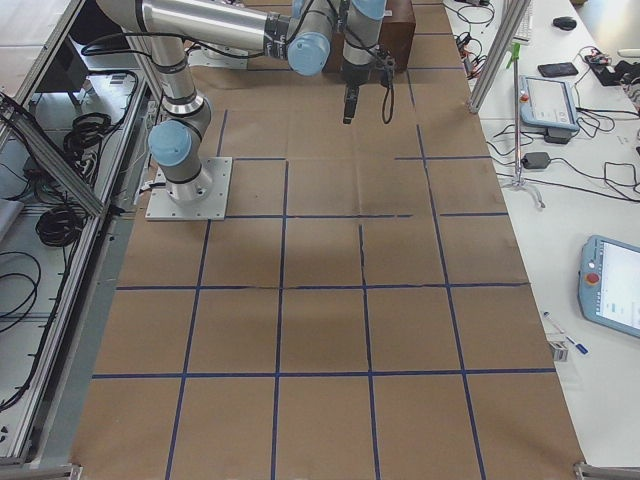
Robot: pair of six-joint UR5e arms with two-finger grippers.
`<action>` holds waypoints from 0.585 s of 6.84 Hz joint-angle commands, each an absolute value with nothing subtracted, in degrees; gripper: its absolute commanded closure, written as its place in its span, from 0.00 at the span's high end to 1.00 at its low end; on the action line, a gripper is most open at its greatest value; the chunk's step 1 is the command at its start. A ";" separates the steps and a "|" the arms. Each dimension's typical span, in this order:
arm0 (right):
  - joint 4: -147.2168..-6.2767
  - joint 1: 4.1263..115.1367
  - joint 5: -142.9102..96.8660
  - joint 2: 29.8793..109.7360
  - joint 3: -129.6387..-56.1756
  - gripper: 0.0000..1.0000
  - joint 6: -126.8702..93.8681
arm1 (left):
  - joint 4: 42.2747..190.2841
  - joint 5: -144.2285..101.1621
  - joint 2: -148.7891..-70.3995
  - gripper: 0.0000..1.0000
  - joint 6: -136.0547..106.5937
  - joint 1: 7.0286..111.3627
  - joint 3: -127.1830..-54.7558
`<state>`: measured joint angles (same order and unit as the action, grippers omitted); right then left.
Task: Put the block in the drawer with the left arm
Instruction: 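Carry the yellow cube with the left gripper over the open drawer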
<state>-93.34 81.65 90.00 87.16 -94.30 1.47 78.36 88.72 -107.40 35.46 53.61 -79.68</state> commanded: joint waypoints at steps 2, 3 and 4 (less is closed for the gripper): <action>-93.34 81.65 90.00 87.10 -94.31 1.00 1.49 | 83.58 88.07 -103.89 0.16 27.10 62.38 -81.03; -93.34 81.65 90.00 87.19 -94.31 1.00 1.41 | 83.58 87.98 -103.97 0.16 26.29 63.36 -82.17; -93.34 81.65 90.00 87.19 -94.31 1.00 1.49 | 82.89 88.07 -104.67 0.16 26.37 63.37 -83.83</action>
